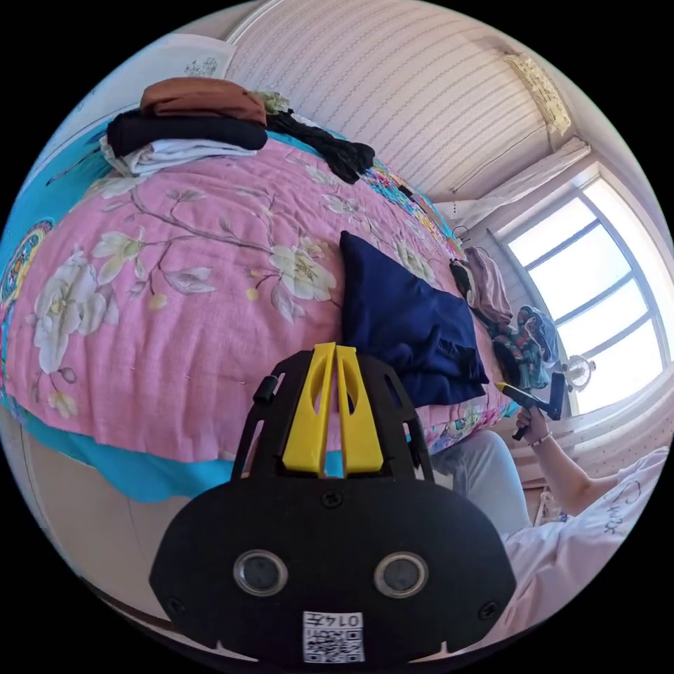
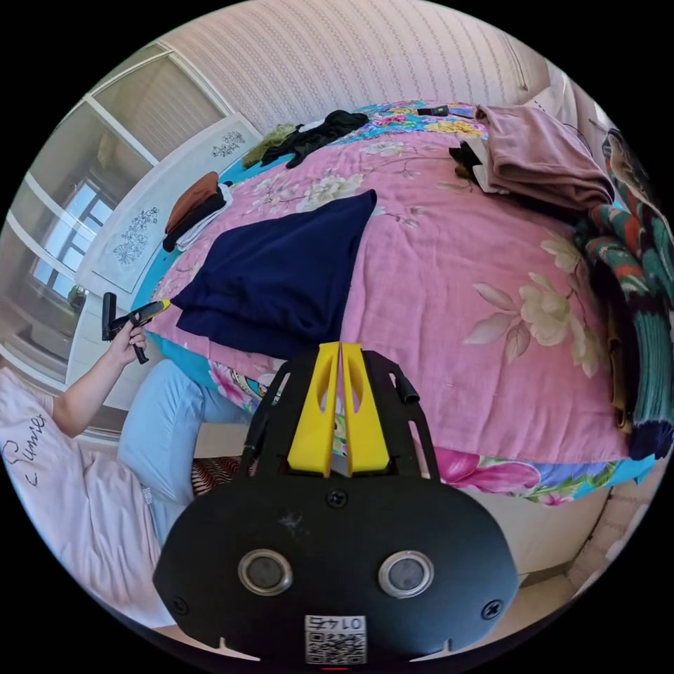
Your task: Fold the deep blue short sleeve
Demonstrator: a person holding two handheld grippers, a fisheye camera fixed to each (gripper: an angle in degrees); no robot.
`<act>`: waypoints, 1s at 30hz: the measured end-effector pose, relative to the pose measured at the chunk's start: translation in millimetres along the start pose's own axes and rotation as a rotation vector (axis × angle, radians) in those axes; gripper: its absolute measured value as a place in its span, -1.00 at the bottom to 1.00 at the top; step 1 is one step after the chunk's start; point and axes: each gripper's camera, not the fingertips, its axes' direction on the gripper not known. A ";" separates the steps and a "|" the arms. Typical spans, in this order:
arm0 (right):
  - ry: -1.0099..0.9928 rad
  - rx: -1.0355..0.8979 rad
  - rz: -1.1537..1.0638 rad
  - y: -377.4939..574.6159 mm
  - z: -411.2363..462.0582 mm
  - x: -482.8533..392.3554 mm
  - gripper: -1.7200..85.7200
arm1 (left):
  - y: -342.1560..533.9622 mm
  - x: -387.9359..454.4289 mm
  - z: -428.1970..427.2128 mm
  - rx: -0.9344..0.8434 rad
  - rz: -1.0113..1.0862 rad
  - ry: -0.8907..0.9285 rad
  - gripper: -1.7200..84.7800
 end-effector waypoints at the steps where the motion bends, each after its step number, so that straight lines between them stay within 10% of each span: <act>1: -0.014 0.021 -0.036 -3.9 -1.2 -11.4 -0.90 | -1.9 14.3 -1.7 0.021 0.051 0.006 -0.96; 18: -0.316 -0.126 -0.257 -5.6 62.8 -69.8 -0.86 | 45.2 67.7 91.2 -0.305 0.296 0.334 -0.92; 30: -0.030 0.122 0.040 -99.0 71.6 -1.1 -0.77 | -31.8 25.3 112.6 -0.089 0.142 0.085 -0.83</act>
